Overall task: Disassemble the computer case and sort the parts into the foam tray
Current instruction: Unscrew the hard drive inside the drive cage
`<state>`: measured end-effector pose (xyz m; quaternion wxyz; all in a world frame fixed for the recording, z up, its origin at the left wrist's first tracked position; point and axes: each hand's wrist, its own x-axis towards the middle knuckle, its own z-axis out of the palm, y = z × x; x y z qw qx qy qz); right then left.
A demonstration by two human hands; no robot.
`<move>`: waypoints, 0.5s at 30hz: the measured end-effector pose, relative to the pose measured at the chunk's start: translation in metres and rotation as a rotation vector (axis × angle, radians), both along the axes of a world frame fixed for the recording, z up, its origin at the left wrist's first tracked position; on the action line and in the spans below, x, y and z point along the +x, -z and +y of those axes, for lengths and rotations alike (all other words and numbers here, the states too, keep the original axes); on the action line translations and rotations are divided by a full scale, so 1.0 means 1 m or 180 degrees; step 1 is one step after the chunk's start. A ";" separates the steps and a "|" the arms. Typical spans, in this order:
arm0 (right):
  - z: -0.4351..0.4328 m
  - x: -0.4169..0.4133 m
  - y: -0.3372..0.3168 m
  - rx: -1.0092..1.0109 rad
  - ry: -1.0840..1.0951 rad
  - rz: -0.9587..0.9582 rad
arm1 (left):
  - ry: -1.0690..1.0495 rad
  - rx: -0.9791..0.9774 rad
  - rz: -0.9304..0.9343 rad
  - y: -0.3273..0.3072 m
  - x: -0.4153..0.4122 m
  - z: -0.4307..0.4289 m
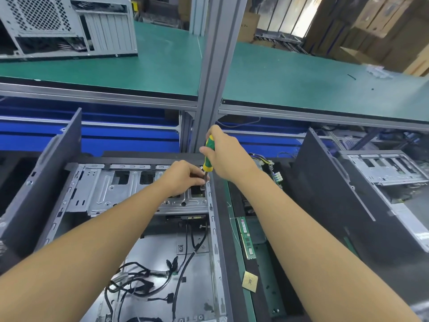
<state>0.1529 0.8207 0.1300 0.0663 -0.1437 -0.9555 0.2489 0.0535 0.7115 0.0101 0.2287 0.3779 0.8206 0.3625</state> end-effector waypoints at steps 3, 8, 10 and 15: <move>-0.001 0.000 -0.012 0.0073 -0.0422 -0.0538 | 0.0131 0.0063 -0.0027 0.000 -0.005 -0.006; 0.006 -0.001 -0.024 0.0124 -0.0094 -0.0890 | -0.0108 0.0484 -0.0344 -0.006 -0.017 -0.018; 0.006 0.001 -0.025 0.0317 0.0112 -0.0795 | -0.0120 0.0430 -0.0407 -0.008 -0.018 -0.021; 0.004 -0.002 -0.026 0.0678 -0.0231 -0.0837 | 0.0038 0.0424 -0.0488 -0.010 -0.004 -0.017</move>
